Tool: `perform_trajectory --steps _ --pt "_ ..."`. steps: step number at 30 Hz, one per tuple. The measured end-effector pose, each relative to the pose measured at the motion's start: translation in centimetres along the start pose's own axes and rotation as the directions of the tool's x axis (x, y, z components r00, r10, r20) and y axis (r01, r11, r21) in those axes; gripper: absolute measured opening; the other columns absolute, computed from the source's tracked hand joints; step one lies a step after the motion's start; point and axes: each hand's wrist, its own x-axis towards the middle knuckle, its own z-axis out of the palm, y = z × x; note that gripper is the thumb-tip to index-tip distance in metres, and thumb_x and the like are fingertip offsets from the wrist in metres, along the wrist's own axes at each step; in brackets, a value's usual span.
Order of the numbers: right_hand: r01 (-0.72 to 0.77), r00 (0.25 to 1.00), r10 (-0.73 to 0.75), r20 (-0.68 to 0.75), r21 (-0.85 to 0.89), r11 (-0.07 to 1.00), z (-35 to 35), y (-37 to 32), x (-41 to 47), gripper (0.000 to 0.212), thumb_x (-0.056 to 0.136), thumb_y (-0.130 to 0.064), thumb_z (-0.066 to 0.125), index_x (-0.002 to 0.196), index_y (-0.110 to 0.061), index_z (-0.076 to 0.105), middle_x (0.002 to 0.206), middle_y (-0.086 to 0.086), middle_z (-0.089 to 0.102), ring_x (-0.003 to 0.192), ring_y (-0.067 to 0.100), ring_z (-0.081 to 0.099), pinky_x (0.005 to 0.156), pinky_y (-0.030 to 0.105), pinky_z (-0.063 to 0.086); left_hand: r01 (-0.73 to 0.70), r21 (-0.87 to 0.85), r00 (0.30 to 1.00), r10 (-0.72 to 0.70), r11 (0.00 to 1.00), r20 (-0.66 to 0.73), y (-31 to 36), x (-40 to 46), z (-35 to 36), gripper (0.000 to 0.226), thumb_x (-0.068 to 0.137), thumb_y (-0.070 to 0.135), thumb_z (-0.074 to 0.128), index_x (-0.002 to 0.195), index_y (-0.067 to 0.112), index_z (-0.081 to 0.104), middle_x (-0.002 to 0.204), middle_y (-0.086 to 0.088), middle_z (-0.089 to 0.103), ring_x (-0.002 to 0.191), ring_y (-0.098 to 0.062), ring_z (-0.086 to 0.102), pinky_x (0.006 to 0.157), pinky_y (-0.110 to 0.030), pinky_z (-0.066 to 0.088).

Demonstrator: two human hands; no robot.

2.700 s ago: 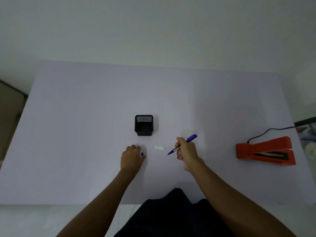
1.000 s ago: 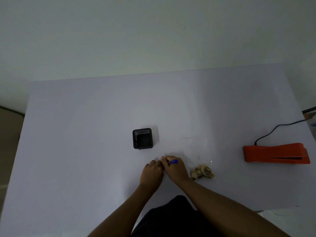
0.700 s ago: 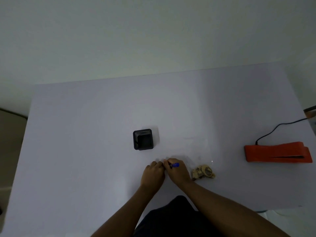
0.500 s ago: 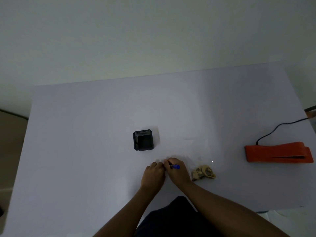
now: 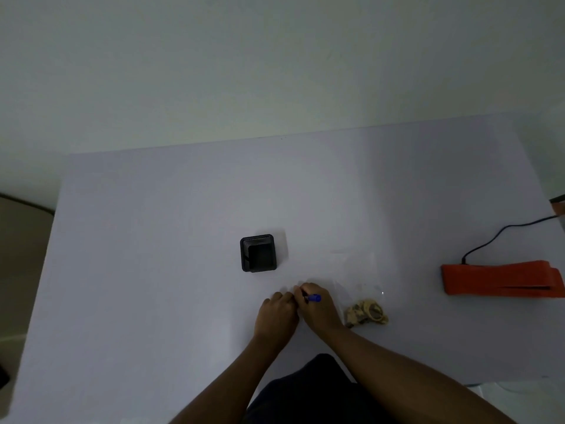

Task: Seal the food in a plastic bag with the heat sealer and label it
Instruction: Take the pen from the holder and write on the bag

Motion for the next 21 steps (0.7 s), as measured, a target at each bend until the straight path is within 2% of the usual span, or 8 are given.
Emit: perform_trajectory --steps 3,12,21 --pt "0.009 1.0 -0.009 -0.024 0.001 1.0 0.21 0.18 -0.05 0.034 0.101 -0.022 0.054 0.072 -0.005 0.059 0.065 0.012 0.06 0.06 0.025 0.058 0.063 0.043 0.052 0.01 -0.007 1.0 -0.01 1.0 0.002 0.01 0.03 0.05 0.01 0.09 0.015 0.062 0.095 0.013 0.07 0.091 -0.003 0.071 0.08 -0.019 0.064 0.065 -0.029 0.05" --pt "-0.012 1.0 0.012 -0.028 0.024 1.0 0.56 0.32 0.05 0.032 0.1 -0.02 0.054 0.073 -0.004 0.06 0.067 0.011 0.061 0.061 0.022 0.059 0.066 0.04 0.053 0.009 -0.028 1.0 -0.009 1.0 -0.023 -0.2 0.38 0.35 0.017 0.094 0.02 0.057 0.104 0.013 0.069 0.099 -0.004 0.071 0.088 -0.019 0.063 0.074 -0.03 0.051" --pt "-0.001 0.999 0.002 -0.045 0.014 1.0 0.74 0.79 0.12 0.033 0.099 -0.019 0.055 0.07 -0.004 0.057 0.065 0.011 0.059 0.06 0.024 0.058 0.064 0.044 0.052 0.005 -0.044 1.0 -0.006 0.999 -0.022 -0.24 0.5 0.51 0.019 0.096 0.018 0.056 0.11 0.011 0.067 0.107 -0.006 0.07 0.096 -0.021 0.063 0.081 -0.03 0.052"
